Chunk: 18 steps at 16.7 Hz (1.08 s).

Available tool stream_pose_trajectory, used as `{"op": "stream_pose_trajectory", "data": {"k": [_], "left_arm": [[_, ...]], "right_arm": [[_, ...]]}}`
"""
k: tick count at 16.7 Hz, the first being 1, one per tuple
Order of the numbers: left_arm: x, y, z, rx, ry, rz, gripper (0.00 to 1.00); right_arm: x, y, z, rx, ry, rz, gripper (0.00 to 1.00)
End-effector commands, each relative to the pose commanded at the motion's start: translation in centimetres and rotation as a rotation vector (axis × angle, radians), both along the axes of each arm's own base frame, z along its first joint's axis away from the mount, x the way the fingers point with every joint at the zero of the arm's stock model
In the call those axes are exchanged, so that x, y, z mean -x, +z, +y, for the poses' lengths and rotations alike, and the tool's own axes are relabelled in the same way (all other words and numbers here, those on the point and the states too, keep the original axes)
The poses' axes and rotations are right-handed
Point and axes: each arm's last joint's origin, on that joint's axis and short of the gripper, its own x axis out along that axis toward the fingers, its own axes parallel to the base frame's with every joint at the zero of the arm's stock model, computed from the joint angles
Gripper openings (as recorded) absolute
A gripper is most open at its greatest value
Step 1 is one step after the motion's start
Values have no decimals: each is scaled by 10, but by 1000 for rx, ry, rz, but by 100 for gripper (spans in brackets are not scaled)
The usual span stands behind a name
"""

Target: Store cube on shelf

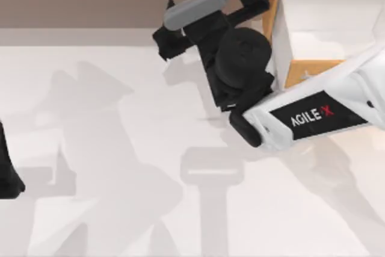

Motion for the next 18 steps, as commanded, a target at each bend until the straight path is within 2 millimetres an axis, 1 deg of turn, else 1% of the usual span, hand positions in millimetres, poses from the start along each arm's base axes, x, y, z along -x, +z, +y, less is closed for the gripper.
{"op": "stream_pose_trajectory", "data": {"k": [3,6,9,11,14,16,18], "left_arm": [[0,0,0,0,0,0,100],[0,0,0,0,0,0,100],[0,0,0,0,0,0,100],[0,0,0,0,0,0,100],[0,0,0,0,0,0,100],[0,0,0,0,0,0,100],[0,0,0,0,0,0,100]], "right_arm": [[43,-22,-36,240,21,-38,100],[86,-40,-81,501,12,-61,100],[118,-50,-130,748,-38,-65,100],[131,-53,-161,889,-103,-49,100],[139,-52,-198,1047,-226,-15,100],[141,-50,-214,1109,-292,5,100],[141,-49,-220,1131,-321,13,100]]}}
